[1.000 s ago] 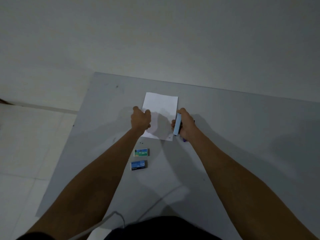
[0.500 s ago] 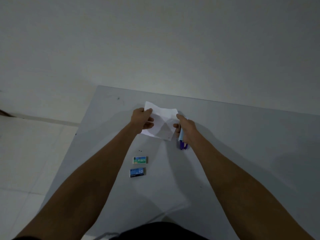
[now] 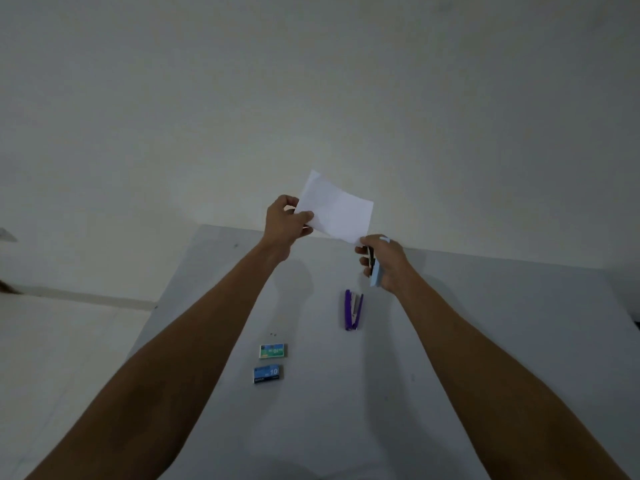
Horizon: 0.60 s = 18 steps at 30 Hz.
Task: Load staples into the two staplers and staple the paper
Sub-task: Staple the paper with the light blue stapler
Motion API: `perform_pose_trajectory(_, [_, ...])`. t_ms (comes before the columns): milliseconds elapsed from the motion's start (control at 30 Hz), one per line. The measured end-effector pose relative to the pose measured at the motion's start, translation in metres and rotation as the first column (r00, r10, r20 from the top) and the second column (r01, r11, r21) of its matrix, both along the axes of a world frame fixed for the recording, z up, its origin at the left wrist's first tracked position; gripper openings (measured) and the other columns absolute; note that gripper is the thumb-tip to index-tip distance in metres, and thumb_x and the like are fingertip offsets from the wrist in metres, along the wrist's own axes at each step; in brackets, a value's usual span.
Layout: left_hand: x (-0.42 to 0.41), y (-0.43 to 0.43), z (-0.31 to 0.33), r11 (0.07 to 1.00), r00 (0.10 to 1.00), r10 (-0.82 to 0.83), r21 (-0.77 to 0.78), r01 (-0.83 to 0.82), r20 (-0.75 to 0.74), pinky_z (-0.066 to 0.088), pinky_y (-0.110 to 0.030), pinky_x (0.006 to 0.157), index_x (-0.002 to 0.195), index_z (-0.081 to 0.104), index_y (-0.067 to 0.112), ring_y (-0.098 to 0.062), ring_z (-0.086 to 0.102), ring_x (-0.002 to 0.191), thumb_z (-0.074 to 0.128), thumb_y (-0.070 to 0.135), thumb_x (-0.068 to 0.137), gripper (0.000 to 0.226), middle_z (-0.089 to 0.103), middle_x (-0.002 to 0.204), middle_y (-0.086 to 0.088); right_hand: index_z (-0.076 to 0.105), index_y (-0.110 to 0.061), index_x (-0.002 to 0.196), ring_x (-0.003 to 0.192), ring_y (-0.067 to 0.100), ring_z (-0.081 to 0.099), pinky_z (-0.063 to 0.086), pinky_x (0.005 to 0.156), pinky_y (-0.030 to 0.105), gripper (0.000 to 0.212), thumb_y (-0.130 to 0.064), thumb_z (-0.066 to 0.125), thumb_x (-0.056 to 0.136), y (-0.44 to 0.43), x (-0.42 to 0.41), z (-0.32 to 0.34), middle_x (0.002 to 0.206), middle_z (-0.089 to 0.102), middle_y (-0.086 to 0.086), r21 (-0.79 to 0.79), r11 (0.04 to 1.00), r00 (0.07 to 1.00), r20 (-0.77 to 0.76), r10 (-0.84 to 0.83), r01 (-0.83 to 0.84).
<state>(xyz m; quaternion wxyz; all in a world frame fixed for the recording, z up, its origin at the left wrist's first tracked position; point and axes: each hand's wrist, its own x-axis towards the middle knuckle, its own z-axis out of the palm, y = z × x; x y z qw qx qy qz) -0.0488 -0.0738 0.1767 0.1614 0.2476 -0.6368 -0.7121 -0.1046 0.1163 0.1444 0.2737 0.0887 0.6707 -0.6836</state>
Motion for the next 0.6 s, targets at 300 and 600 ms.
perform_pose_trajectory(300, [0.022, -0.002, 0.010, 0.921, 0.973, -0.193, -0.320, 0.223, 0.124, 0.051, -0.026, 0.056, 0.096, 0.056, 0.006, -0.026, 0.059, 0.079, 0.059, 0.003, 0.087, 0.010, 0.062, 0.094, -0.016, 0.066, -0.022, 0.099, 0.063, 0.016, 0.050, 0.037, 0.054, 0.025, 0.026, -0.043, 0.067, 0.085, 0.027, 0.013, 0.018, 0.090, 0.062, 0.001, 0.151, 0.988, 0.977, -0.214, -0.004, 0.037])
perform_pose_trajectory(600, [0.021, 0.002, 0.045, 0.842, 0.934, -0.349, -0.413, 0.346, 0.071, 0.043, -0.017, 0.050, 0.110, 0.062, 0.012, -0.017, 0.054, 0.074, 0.055, 0.004, 0.092, 0.022, 0.059, 0.094, -0.007, 0.063, -0.014, 0.085, 0.056, 0.013, 0.049, 0.040, 0.049, 0.024, 0.015, -0.024, 0.074, 0.082, 0.038, 0.018, 0.040, 0.072, 0.060, 0.002, 0.300, 0.878, 0.895, -0.132, 0.426, -0.373])
